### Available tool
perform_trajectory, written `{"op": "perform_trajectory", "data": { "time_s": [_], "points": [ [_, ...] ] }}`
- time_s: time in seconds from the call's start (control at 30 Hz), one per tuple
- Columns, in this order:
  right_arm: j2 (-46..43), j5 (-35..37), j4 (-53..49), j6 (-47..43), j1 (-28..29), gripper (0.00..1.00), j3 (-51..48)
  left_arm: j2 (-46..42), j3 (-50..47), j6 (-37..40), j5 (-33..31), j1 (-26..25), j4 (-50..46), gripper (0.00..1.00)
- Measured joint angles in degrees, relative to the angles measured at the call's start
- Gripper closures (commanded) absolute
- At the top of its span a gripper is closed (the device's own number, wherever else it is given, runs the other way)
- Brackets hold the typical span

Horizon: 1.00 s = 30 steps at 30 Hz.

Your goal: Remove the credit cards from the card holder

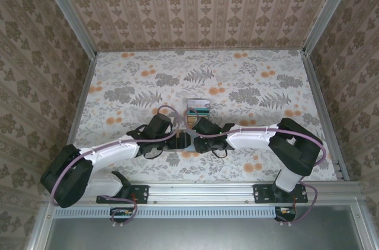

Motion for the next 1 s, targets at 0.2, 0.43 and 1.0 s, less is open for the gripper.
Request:
{"op": "perform_trajectory", "data": {
  "time_s": [0.2,0.43,1.0],
  "points": [
    [-0.63,1.01,0.59,0.5,0.24,0.71,-0.59,-1.57,0.02,0.04,0.04,-0.35,-0.02,0.05],
    [-3.91,3.15,0.87,1.9,0.39,0.7,-1.88,-2.67,0.02,0.52,-0.55,-0.2,-0.94,0.23],
    [-4.94,-1.33,5.55,7.98,0.39,0.83,4.33,-2.54,-3.04,2.67,-0.9,9.03,-2.8,0.82]
  ]
}}
